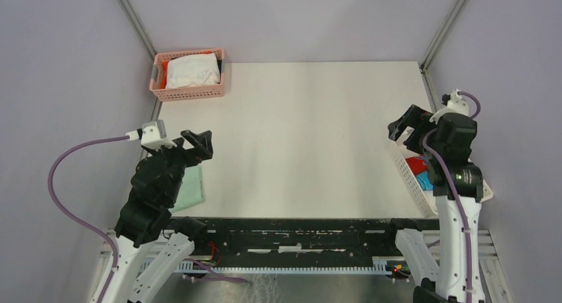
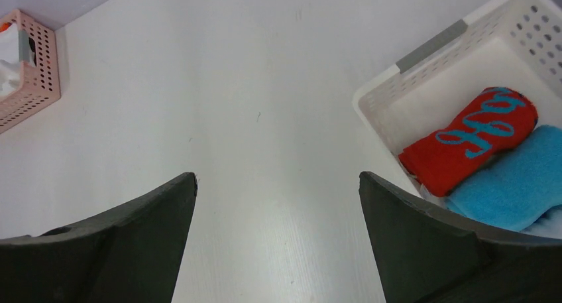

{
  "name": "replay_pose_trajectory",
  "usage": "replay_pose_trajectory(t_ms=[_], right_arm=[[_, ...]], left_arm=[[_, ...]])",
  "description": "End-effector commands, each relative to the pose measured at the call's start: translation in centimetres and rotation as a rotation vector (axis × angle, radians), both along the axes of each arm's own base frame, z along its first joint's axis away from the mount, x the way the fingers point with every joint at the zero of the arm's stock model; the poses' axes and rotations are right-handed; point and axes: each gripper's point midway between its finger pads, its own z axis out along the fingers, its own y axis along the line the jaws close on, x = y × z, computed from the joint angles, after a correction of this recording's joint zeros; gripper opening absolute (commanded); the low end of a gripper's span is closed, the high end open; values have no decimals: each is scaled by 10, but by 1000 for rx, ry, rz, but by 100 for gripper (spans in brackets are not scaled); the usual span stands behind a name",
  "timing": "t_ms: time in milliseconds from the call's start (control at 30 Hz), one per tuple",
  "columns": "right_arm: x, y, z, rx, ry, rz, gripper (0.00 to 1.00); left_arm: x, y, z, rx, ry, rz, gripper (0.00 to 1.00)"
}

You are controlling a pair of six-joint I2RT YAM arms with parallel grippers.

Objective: Roll the towels
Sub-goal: Reset both arms

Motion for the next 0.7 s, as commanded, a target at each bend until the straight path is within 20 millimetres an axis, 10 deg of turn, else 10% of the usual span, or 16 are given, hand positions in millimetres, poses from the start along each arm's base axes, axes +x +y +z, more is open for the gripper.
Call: replay_pose_trajectory(t_ms=[0, 667], right_arm=[[-11, -11, 20, -120, -131, -32, 100], [-3, 1, -4, -105, -102, 38, 100]], left_arm=[[-4, 16, 1, 33, -60, 63, 98], [-1, 21, -32, 71, 7, 96, 99]])
